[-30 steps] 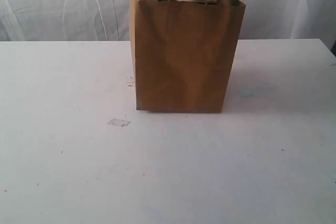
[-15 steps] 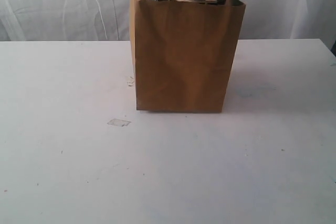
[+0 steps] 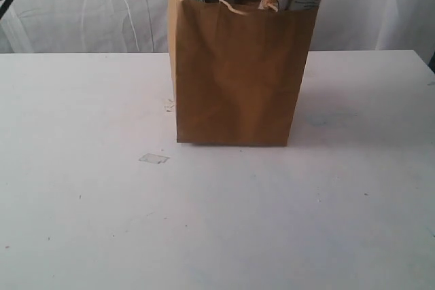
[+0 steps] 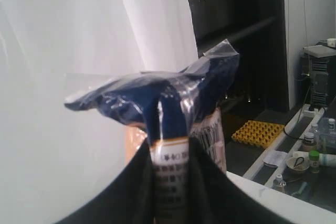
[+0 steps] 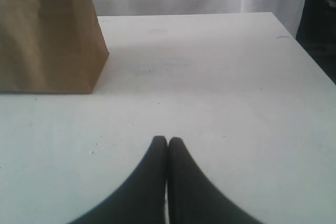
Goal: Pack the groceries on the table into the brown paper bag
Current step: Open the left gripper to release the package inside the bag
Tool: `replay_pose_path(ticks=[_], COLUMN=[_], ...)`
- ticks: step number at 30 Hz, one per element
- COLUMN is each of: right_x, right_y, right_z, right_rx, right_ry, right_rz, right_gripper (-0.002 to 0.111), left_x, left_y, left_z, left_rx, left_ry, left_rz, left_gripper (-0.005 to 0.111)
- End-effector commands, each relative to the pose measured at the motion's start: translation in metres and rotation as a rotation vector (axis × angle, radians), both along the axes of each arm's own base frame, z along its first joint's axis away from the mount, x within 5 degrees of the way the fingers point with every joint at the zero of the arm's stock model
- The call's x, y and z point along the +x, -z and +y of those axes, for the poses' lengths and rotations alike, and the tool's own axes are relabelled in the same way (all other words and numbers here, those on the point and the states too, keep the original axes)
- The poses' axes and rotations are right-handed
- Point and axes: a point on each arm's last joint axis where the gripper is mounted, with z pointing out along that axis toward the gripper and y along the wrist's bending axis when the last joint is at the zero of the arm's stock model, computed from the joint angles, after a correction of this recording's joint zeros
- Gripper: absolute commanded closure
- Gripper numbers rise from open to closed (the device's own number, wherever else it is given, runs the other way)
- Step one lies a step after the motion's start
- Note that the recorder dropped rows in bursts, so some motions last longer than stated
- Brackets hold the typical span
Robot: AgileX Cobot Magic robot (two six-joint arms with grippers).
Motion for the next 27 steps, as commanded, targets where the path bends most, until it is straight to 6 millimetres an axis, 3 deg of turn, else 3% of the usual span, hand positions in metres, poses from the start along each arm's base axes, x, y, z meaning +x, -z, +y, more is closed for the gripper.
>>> replay_pose_path(ticks=[1, 5, 14, 27], right_x=[0.0, 0.0, 0.0, 0.0], right_y=[0.0, 0.0, 0.0, 0.0], right_z=[0.0, 0.0, 0.0, 0.0], right_rx=[-0.002, -0.002, -0.002, -0.002], right_ry=[0.002, 0.002, 0.002, 0.002], right_rz=[-0.015, -0.015, -0.015, -0.015], right_gripper=[0.108, 0.108, 0.108, 0.108], left_x=[-0.006, -0.004, 0.01, 0.01], left_y=[-0.018, -0.016, -0.01, 0.026], left_z=[0.009, 0.01, 0.027, 0.017], left_rx=[-0.031, -0.014, 0.035, 0.092], left_ry=[-0.033, -0.058, -0.301, -0.223], left_rz=[-0.02, -0.023, 0.023, 0.091], left_gripper=[0.107, 0.107, 0.107, 0.107])
